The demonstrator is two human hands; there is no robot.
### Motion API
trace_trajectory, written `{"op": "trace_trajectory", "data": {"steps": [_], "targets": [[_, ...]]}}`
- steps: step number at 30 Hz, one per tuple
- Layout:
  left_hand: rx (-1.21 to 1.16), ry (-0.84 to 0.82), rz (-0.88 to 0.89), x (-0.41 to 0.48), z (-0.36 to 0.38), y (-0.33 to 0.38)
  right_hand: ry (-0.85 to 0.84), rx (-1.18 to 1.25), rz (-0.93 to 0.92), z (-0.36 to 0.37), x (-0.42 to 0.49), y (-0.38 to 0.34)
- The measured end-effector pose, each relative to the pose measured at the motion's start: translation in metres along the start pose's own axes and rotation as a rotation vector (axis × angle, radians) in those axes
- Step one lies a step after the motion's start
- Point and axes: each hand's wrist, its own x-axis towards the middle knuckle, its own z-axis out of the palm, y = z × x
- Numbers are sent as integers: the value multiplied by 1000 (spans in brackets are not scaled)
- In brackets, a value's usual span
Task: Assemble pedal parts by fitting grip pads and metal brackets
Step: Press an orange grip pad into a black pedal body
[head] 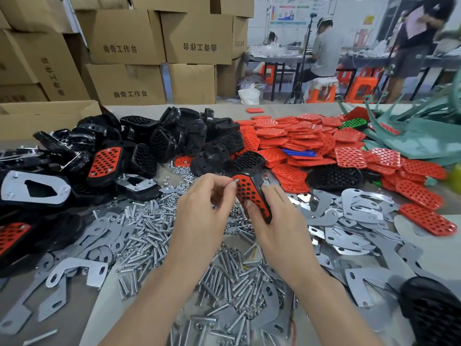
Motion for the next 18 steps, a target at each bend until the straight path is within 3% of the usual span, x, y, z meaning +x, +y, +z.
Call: {"op": "trace_trajectory", "data": {"steps": [5, 9, 18], "targets": [[-159, -54, -141, 0, 0, -2, 6, -48, -67, -1, 0, -1], [-361, -101, -260, 6, -1, -4, -20, 68, -22, -2, 1, 3], [-467, -228, -212, 10, -12, -6, -125, 303, 51, -5, 3, 6]]}}
